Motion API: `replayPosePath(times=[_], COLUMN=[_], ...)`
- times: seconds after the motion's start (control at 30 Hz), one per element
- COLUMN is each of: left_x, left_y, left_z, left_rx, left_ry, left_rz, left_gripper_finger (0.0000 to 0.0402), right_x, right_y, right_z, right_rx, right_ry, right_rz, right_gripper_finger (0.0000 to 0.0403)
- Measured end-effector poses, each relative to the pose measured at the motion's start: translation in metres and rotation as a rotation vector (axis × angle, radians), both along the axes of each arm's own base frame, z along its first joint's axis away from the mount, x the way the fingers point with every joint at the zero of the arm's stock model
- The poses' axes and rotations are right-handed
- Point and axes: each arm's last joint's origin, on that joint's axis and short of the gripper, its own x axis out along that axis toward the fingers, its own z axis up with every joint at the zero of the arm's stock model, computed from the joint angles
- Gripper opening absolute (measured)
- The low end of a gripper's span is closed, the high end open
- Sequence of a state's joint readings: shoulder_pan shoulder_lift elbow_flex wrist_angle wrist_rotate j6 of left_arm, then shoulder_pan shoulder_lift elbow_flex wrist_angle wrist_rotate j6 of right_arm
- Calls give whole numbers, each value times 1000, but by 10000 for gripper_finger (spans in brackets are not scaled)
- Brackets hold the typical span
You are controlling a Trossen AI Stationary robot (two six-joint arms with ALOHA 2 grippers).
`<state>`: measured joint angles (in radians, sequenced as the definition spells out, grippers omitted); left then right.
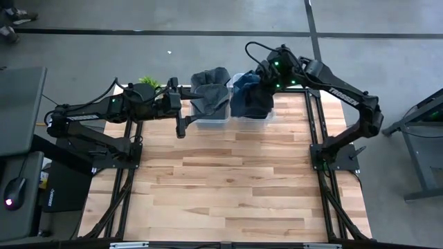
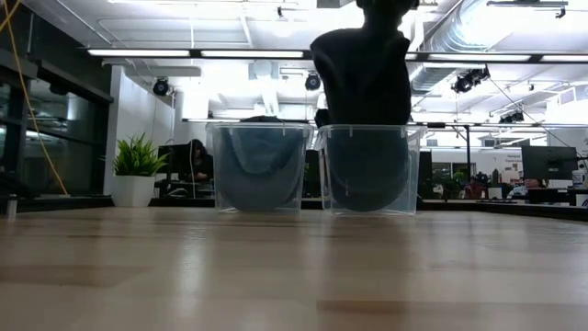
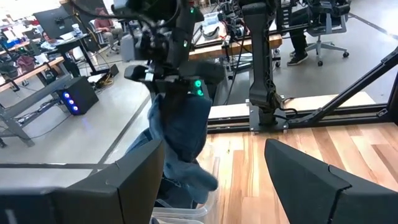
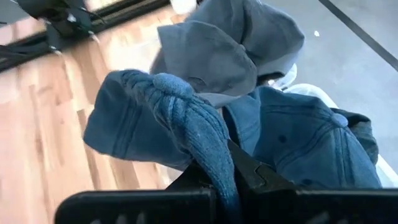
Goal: Pick & Place hat
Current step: Put the blue cap into the right transparent bin
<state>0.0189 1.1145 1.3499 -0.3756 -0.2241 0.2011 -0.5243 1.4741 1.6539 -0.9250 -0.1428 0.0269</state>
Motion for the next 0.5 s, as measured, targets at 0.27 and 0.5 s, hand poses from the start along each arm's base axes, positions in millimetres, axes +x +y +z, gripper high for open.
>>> replayPosePath(times=[0.27,0.5], left_x=[0,0], left_y=[0,0], left_z=[0,-1], left_rx=[-2,-6], left_ry=[2,11], left_rz=[1,2], left_gripper_finger=[273,273], right_x=[9,4], right_y=[-7,-16], right_z=[-13,-18], right_rx=[4,0], right_ry=[73,118], right_rz=[-37,-96], right_gripper_finger=[0,0])
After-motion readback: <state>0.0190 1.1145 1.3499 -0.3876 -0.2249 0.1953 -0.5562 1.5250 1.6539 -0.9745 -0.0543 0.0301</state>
